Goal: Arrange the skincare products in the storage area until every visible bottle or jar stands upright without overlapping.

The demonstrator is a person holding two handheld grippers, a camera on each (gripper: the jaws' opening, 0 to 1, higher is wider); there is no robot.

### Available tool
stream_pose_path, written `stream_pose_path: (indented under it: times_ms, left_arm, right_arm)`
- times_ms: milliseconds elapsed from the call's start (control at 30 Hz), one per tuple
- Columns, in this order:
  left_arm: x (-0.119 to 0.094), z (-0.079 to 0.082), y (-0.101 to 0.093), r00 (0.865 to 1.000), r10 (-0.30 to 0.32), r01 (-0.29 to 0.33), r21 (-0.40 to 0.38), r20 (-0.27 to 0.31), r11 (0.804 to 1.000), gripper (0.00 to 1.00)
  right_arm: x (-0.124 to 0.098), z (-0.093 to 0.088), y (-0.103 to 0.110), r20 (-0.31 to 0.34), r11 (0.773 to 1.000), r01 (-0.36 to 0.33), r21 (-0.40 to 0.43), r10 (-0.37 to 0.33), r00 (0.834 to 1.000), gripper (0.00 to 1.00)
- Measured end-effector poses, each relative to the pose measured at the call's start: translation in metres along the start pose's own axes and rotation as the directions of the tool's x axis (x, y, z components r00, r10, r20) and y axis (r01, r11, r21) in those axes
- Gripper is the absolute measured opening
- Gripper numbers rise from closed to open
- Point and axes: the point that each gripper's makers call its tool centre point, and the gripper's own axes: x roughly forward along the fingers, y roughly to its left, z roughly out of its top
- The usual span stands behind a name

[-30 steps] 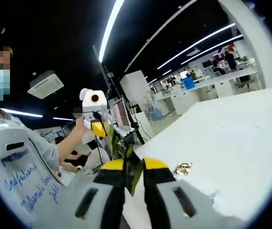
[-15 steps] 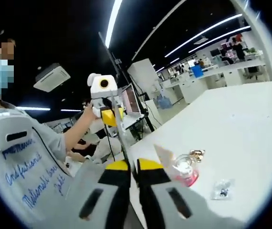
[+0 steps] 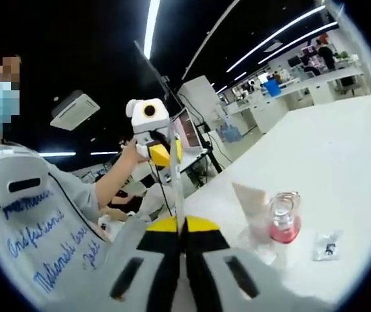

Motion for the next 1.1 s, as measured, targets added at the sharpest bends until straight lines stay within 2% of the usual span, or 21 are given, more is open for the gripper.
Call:
stream_pose_path:
  times_ms: [133, 200, 367, 500, 600, 700, 900, 1100]
  left_arm:
    - [-0.003, -0.004, 0.001, 1.000, 0.013, -0.013, -0.003, 0.015, 1.000, 0.02]
    - [-0.005, -0.003, 0.002, 0.999, 0.013, -0.012, -0.013, 0.038, 1.000, 0.04]
    - [-0.008, -0.010, 0.007, 0.998, 0.021, -0.018, -0.049, 0.055, 0.999, 0.09]
    - [-0.008, -0.023, 0.010, 0.998, 0.018, -0.014, -0.080, 0.053, 0.997, 0.12]
    - [-0.008, -0.038, 0.014, 0.999, 0.024, -0.022, -0.086, 0.022, 0.996, 0.18]
    - [-0.009, -0.051, 0.018, 1.000, 0.029, -0.028, -0.124, 0.011, 0.992, 0.20]
    - [-0.015, -0.068, 0.021, 0.999, 0.032, -0.025, -0.184, 0.036, 0.983, 0.24]
    - [-0.025, -0.074, 0.021, 0.992, 0.056, -0.026, -0.250, 0.116, 0.968, 0.24]
  right_arm:
    - [0.006, -0.003, 0.000, -0.004, 1.000, 0.016, -0.003, -0.016, 1.000, 0.01]
    - [0.009, -0.007, 0.005, -0.005, 1.000, -0.008, -0.001, 0.008, 1.000, 0.01]
    - [0.014, -0.010, 0.011, 0.022, 0.999, -0.032, 0.042, 0.031, 0.999, 0.01]
    - [0.015, -0.011, 0.009, 0.084, 0.991, -0.033, 0.127, 0.022, 0.996, 0.01]
    - [0.014, -0.015, 0.003, 0.102, 0.987, -0.011, 0.159, -0.006, 0.995, 0.01]
    - [0.012, -0.019, 0.003, 0.118, 0.982, -0.015, 0.191, -0.008, 0.993, 0.01]
    - [0.013, -0.021, 0.000, 0.136, 0.976, 0.002, 0.219, -0.033, 0.990, 0.01]
    - [0.015, -0.017, 0.000, 0.158, 0.975, 0.003, 0.224, -0.040, 0.987, 0.01]
